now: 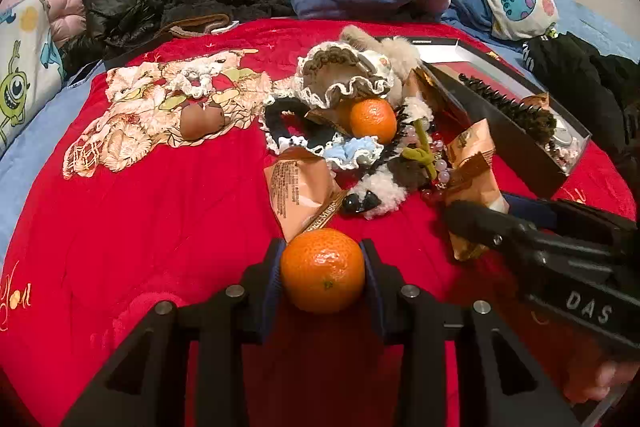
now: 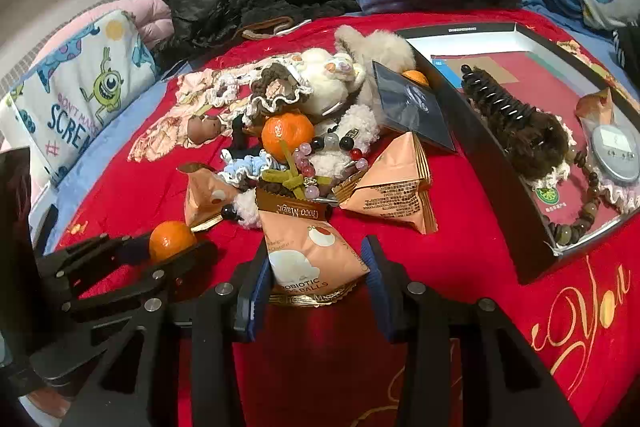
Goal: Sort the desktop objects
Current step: 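Grasp a mandarin with the left tool while the right grasps a gold-edged snack packet, then carry the mandarin and the snack packet over the black box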
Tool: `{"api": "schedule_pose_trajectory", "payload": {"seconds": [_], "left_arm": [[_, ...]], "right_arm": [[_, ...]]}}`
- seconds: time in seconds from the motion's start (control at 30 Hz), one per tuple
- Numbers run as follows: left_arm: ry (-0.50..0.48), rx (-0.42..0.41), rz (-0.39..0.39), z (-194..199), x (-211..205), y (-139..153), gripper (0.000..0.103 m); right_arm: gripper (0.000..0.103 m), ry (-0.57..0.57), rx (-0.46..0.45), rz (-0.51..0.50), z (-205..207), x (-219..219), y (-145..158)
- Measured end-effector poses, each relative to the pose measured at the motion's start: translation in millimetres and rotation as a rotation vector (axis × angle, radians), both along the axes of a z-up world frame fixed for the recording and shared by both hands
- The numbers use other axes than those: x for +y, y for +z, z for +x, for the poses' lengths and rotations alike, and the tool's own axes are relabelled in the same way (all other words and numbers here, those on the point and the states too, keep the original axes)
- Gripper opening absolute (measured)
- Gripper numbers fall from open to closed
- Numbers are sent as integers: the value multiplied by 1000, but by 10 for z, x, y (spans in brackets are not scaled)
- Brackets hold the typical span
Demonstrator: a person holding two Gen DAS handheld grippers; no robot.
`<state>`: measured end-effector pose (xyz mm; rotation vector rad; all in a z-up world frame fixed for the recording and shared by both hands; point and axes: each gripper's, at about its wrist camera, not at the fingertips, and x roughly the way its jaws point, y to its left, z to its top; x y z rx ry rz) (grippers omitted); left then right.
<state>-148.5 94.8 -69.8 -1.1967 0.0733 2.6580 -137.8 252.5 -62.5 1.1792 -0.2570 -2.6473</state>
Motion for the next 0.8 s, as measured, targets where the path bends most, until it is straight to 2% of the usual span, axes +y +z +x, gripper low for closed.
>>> {"api": "schedule_pose_trajectory", "payload": {"seconds": [0.4,0.8], "left_arm": [[-6,29,60,145,14,205,38],[-100,53,104,359,550,356,38]], "right_arm": [[41,-20,44,-36,51,82,152],[41,-106,97,-58,226,578,363]]}}
